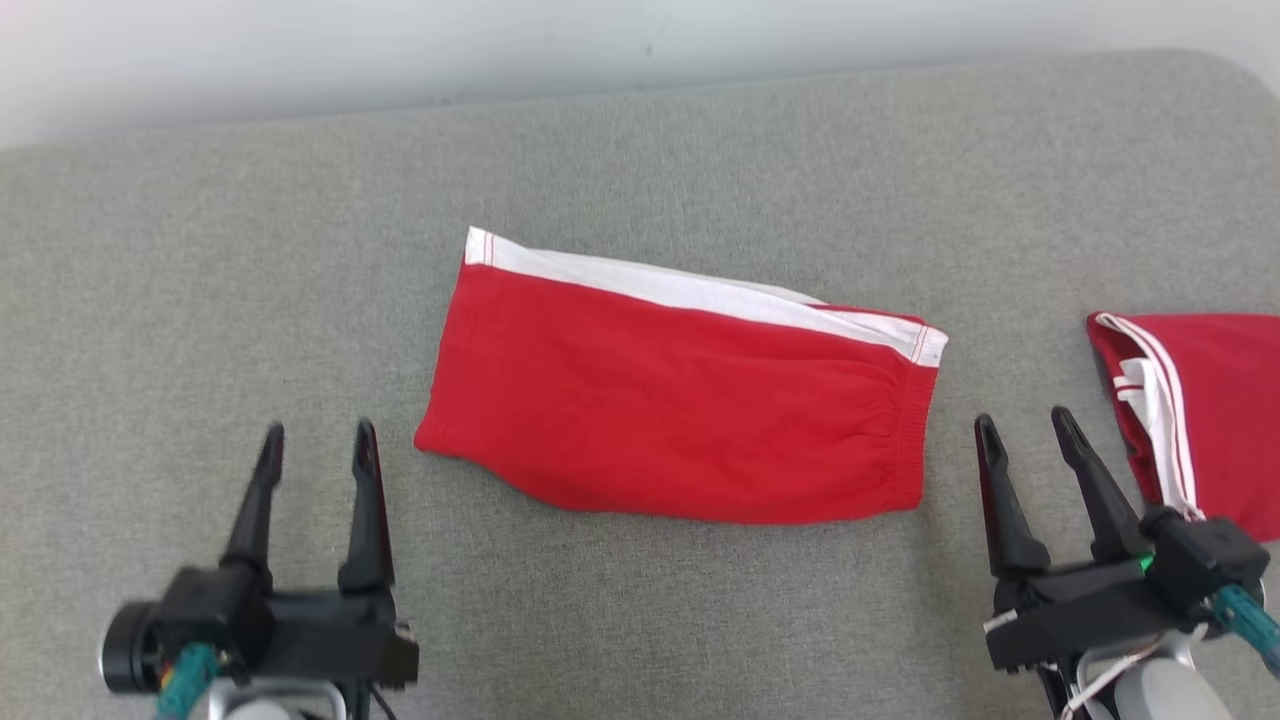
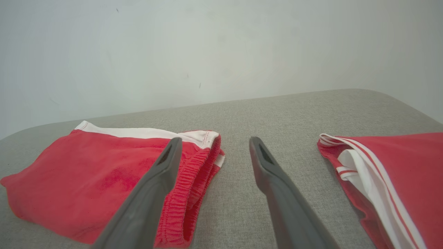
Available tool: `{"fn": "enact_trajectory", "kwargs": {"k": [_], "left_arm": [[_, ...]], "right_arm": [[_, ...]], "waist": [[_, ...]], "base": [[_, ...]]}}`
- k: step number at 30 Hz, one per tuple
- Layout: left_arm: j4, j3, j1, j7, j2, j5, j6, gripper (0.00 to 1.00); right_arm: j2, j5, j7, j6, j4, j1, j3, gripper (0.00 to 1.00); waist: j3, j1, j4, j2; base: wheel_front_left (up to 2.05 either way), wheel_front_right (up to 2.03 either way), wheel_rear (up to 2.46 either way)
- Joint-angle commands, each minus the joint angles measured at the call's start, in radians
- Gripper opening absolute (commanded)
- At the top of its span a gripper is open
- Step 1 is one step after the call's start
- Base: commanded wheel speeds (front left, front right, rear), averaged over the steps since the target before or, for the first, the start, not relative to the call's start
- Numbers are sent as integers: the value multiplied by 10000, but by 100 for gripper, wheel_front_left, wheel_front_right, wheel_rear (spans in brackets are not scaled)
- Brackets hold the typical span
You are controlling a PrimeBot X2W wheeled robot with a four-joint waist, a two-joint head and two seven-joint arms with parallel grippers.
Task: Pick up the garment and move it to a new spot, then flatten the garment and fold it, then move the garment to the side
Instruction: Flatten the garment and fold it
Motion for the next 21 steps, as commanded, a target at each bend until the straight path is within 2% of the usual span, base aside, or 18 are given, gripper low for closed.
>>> {"fn": "enact_trajectory", "kwargs": {"k": [1,10,21], "left_arm": [[-17,27,342,-30,-35,141,-30,100],[324,-135,956,40,-9,125,-112,100],[260,-178,847,199,91,118,-29,100]], "right_arm": [[81,-109,-2,-11,-97,253,-108,100],[412,-497,314,-11,-633,1200,-361,100],[640,-472,518,-11,-855,1340,-334,100]], "waist": [[-214,2,3,1],[-571,2,-38,1],[-585,2,-124,1]], "base": [[0,0,0],[0,0,0],[0,0,0]]}}
